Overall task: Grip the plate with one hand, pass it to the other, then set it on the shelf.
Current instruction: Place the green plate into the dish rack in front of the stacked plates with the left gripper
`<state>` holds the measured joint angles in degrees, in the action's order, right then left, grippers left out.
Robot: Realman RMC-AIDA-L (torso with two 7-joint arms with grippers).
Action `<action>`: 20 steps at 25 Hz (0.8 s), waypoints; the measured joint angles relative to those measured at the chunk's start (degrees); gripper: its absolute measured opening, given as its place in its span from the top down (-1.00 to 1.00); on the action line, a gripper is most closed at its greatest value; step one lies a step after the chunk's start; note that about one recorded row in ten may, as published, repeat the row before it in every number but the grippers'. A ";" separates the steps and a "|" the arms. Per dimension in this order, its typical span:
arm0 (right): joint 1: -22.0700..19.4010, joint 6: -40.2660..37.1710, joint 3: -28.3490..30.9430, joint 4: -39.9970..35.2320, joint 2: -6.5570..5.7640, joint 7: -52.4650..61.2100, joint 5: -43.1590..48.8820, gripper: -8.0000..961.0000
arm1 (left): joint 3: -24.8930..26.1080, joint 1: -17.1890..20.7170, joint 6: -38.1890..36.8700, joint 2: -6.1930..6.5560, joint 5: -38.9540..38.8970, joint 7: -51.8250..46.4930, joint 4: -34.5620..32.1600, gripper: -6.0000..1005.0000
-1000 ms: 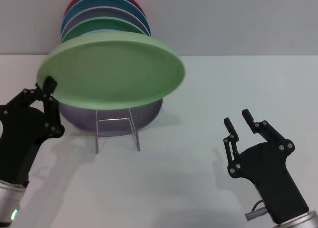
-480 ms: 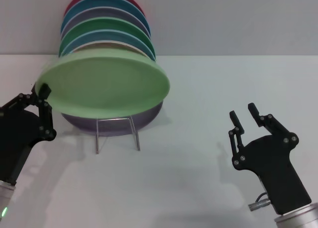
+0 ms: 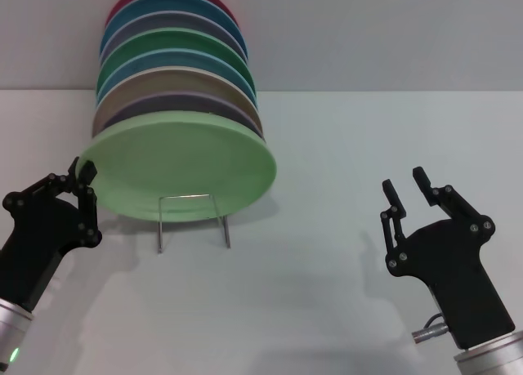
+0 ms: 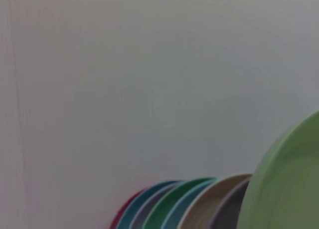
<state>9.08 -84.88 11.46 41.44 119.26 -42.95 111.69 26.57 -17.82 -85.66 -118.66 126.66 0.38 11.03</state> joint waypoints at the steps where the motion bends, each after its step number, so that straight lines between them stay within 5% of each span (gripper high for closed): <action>1: 0.04 0.03 0.01 -0.16 0.00 0.07 0.00 0.38 | -0.14 -0.01 0.50 0.00 0.00 0.00 -0.01 0.89; 20: 0.57 0.69 -0.03 -0.49 -0.08 0.29 0.01 0.37 | -1.80 0.16 5.18 -0.07 -0.02 -0.86 0.82 0.89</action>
<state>9.65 -84.19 11.43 40.95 119.18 -42.66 111.70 24.77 -17.66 -80.48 -118.73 126.65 -0.48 11.85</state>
